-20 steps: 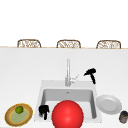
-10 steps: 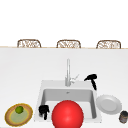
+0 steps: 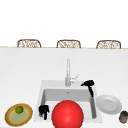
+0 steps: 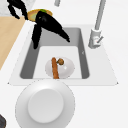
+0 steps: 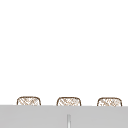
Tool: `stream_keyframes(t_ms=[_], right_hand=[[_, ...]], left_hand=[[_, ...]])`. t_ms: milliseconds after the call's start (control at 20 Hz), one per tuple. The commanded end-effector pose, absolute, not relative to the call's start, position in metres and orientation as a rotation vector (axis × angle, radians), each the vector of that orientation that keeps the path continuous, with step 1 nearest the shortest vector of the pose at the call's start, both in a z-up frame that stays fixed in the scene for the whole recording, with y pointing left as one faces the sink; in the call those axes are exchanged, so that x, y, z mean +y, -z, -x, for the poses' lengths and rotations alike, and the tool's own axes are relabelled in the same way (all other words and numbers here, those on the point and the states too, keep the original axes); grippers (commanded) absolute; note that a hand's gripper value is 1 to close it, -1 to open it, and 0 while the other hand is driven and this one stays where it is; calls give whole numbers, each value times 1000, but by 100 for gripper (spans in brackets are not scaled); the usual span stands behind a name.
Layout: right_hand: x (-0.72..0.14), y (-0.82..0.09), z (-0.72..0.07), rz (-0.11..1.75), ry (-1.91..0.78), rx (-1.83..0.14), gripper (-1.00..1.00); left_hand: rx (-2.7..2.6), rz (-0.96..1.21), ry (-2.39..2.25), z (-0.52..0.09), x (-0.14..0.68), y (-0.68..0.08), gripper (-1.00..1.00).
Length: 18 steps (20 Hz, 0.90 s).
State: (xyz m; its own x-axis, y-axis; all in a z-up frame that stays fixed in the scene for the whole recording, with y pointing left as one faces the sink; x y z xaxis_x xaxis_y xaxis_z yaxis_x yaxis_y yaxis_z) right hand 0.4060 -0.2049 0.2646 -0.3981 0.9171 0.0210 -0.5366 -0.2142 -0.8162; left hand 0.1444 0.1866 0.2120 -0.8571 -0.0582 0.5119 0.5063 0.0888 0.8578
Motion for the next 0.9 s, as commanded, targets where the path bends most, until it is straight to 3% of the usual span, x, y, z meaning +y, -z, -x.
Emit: stream_keyframes(t_ms=[0,850], right_hand=[[-183,-249,-383,581,-1765,-1001,-100],[-116,-188,-315,625,-1693,-932,-100]], left_hand=[[-1957,440,1819,-144,187,-212,0],[-1957,440,1819,-144,187,-212,0]])
